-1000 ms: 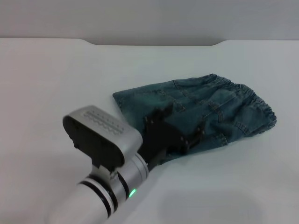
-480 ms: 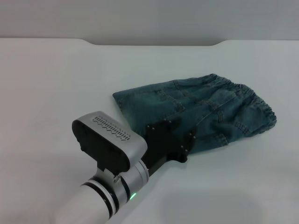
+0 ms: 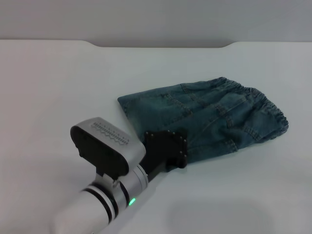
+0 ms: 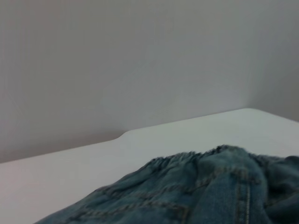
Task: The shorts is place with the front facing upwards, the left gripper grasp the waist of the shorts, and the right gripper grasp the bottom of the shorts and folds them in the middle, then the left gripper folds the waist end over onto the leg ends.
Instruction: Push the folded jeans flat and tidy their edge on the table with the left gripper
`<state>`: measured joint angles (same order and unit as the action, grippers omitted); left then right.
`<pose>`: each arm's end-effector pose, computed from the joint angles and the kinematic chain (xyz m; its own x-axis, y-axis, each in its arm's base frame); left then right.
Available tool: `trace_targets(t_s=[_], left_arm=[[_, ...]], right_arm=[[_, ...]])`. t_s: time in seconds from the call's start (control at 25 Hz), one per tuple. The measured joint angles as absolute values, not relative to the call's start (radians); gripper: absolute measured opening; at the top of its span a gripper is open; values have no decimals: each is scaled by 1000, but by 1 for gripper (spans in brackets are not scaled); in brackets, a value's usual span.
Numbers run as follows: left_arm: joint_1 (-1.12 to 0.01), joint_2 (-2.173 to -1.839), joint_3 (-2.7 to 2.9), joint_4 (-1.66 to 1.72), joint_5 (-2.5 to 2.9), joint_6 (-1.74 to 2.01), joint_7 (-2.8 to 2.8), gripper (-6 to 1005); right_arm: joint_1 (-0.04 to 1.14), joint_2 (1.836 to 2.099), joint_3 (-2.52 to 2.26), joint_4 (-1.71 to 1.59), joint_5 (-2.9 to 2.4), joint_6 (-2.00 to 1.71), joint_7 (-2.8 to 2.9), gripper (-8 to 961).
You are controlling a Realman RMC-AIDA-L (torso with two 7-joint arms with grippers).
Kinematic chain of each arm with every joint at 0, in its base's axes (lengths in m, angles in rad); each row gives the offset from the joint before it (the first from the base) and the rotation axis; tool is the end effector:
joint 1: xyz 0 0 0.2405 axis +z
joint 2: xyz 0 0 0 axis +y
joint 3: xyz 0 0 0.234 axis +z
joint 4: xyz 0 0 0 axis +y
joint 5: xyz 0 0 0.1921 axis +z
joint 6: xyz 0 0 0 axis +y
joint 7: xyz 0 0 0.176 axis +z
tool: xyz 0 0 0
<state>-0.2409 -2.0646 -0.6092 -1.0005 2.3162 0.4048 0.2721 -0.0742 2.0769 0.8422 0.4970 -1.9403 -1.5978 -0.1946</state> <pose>-0.1669 0.2745 -0.1500 0.7751 0.2708 0.5709 0.5922 -0.6262 -0.5071 0.3499 0.1921 0.0844 0.7771 0.2429 -0.5806 -0.6158 0.4843 -0.6215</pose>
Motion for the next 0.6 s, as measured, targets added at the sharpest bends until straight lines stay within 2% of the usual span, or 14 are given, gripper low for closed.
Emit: trace_targets(t_s=[0.2, 0.6], left_arm=[[-295, -2065, -617, -937, 2316, 408, 224, -1], [-356, -2068, -650, -854, 2315, 458, 186, 0]], right_arm=[[-73, 2077, 842, 497, -1942, -1598, -195, 0], [-73, 2077, 826, 497, -1943, -1598, -197, -1]])
